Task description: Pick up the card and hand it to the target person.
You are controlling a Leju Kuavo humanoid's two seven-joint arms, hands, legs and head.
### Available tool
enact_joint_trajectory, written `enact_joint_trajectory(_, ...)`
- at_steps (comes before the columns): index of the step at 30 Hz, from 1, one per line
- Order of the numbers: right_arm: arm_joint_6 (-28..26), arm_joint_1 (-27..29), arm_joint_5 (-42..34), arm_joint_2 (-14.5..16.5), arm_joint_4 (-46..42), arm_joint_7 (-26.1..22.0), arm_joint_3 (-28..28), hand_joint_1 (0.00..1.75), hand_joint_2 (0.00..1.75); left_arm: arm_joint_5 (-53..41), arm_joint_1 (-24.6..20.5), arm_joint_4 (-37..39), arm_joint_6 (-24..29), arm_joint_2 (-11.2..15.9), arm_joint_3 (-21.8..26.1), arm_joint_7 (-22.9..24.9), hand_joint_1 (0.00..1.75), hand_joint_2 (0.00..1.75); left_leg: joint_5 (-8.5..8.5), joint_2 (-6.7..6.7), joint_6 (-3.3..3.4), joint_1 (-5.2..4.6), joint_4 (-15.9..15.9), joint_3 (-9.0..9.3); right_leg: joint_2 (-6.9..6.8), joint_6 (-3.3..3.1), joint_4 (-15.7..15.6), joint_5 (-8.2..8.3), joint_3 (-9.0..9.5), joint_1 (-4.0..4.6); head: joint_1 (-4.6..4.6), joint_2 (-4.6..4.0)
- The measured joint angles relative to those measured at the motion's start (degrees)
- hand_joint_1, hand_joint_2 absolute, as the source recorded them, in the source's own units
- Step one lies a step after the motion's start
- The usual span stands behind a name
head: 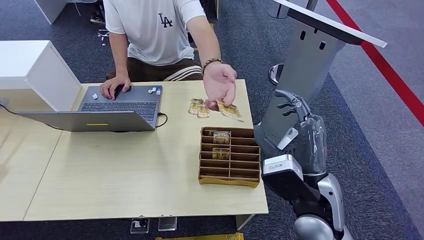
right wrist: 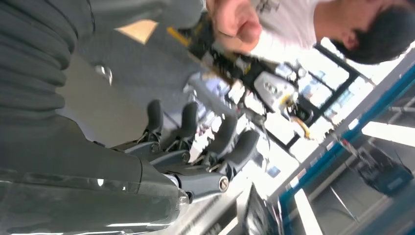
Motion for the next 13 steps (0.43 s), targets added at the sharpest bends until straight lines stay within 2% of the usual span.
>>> enact_joint_trajectory(5,5.3,-0.4,-15.2,0.0,1.5,1.4,-0.1,0.00,1.75,0.4,0.3,0.0,0.5,0.0,0.0,0.0,0.00,0.00,0.00,-0.01,0.00,0.00,0.0,-0.01,-0.01,0.00,0.0,0.00,0.00,0.00,-0.01,0.00)
enact_joint_trajectory(10,12.0,-0.9,-34.6,-0.3,5.9,4.1,-0.6,0.00,1.75,0.8,0.6,0.0,0.7,0.0,0.0,0.1,0.00,0.00,0.00,-0.01,0.00,0.00,0.0,-0.02,-0.01,0.00,0.0,0.00,0.00,0.00,-0.02,0.00)
enact_joint_trajectory(13,14.2,-1.0,-40.0,-0.9,8.5,3.5,-1.1,0.00,1.75,0.8,0.7,0.0,0.7,0.1,0.0,0.2,0.00,0.00,0.00,-0.02,0.00,0.00,0.0,-0.03,-0.02,0.00,0.0,0.00,-0.02,0.00,0.00,0.00)
